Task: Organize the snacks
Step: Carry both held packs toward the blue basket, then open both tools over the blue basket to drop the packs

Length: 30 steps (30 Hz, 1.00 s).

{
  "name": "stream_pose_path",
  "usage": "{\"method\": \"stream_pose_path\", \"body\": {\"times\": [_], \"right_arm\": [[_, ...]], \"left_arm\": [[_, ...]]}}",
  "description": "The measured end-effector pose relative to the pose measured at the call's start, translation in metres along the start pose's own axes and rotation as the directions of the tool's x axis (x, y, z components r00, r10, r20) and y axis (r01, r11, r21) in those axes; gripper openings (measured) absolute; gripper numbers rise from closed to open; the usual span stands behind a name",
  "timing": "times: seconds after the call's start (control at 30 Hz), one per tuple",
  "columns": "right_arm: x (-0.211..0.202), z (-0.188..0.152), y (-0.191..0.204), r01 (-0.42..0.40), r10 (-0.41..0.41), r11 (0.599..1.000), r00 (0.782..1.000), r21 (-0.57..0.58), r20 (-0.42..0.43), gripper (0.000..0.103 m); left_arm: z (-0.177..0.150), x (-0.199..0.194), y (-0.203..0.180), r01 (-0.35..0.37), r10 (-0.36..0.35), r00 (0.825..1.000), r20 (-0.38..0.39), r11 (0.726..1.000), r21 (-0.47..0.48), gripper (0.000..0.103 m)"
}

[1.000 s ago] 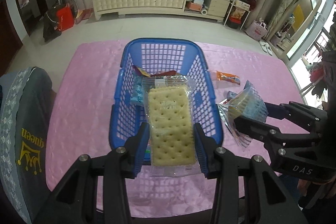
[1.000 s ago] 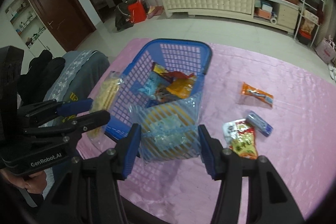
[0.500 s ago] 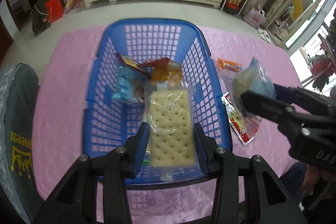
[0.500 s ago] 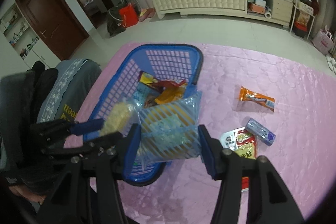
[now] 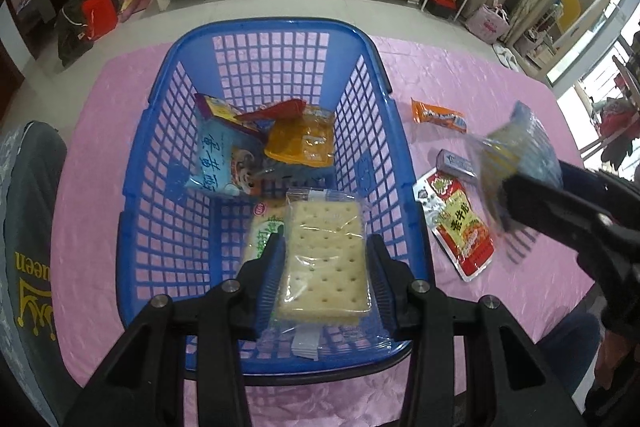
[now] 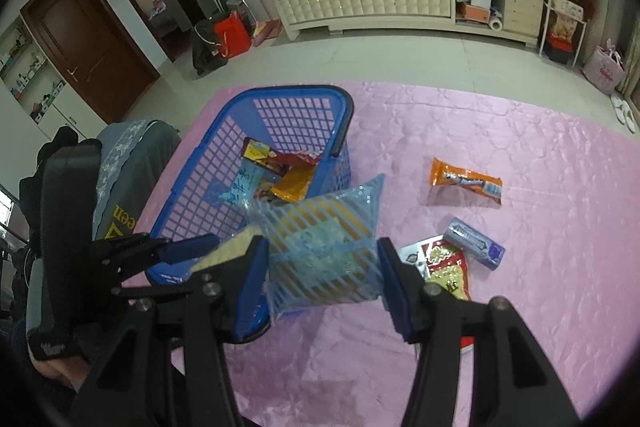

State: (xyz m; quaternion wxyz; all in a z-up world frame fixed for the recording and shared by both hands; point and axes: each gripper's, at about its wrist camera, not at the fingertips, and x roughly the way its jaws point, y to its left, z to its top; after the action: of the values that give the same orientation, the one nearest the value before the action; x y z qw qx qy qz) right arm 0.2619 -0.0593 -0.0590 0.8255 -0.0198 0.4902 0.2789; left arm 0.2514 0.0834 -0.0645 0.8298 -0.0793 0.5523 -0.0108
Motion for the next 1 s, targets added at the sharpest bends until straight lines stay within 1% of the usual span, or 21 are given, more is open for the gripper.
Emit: {"method": "stream_pose_path", "body": {"times": [0.13,0.2,0.3,0.33,0.4,0.53,0.63,0.83,1.0], "right_arm": [[-0.002,0.002,0.002,-0.003,0.003,1.0,1.0,-0.001,0.008,0.059],[-0.002,0.002,0.003,-0.003,0.003,1.0,1.0,-0.004,0.007,0.059],[-0.003,0.0,0.007,0.001,-0.001,1.0,1.0,-0.015,0.003,0.059],[-0.003,0.0,0.008,0.002,-0.002,1.0,1.0,-0.018,0.001,0.059],[-0.005,-0.001,0.011,0.004,-0.004,1.0,1.0,-0.022,0.0,0.059],[-0.008,0.0,0.019,0.006,-0.006,1.0,1.0,-0.03,0.003,0.059],[-0.011,0.001,0.031,0.003,-0.003,0.999,1.0,-0.044,0.009,0.059],[-0.01,0.006,0.065,-0.01,0.011,0.995,1.0,-0.1,0.013,0.059],[0.0,0.009,0.088,-0.028,0.029,0.991,1.0,-0.129,0.002,0.059]], "left_arm": [[0.003,0.008,0.003,-0.008,0.008,1.0,-0.003,1.0,-0.03,0.04],[0.0,0.015,0.005,-0.008,0.007,1.0,-0.024,0.999,-0.047,0.042],[-0.005,0.018,0.005,0.016,-0.018,0.999,-0.044,0.999,-0.051,0.057],[-0.006,0.016,0.005,0.008,-0.009,0.999,-0.039,0.999,-0.044,0.064],[-0.008,0.009,0.006,-0.007,0.006,1.0,-0.016,0.999,-0.031,0.064],[-0.009,-0.015,0.014,0.006,-0.005,0.999,0.032,1.0,-0.021,0.064],[-0.012,-0.035,0.024,-0.004,0.006,0.997,0.073,1.0,-0.028,0.064],[-0.019,-0.065,0.055,-0.014,0.022,0.993,0.118,0.997,-0.071,0.064],[-0.027,-0.08,0.088,-0.026,0.042,0.989,0.14,0.993,-0.119,0.064]]}}
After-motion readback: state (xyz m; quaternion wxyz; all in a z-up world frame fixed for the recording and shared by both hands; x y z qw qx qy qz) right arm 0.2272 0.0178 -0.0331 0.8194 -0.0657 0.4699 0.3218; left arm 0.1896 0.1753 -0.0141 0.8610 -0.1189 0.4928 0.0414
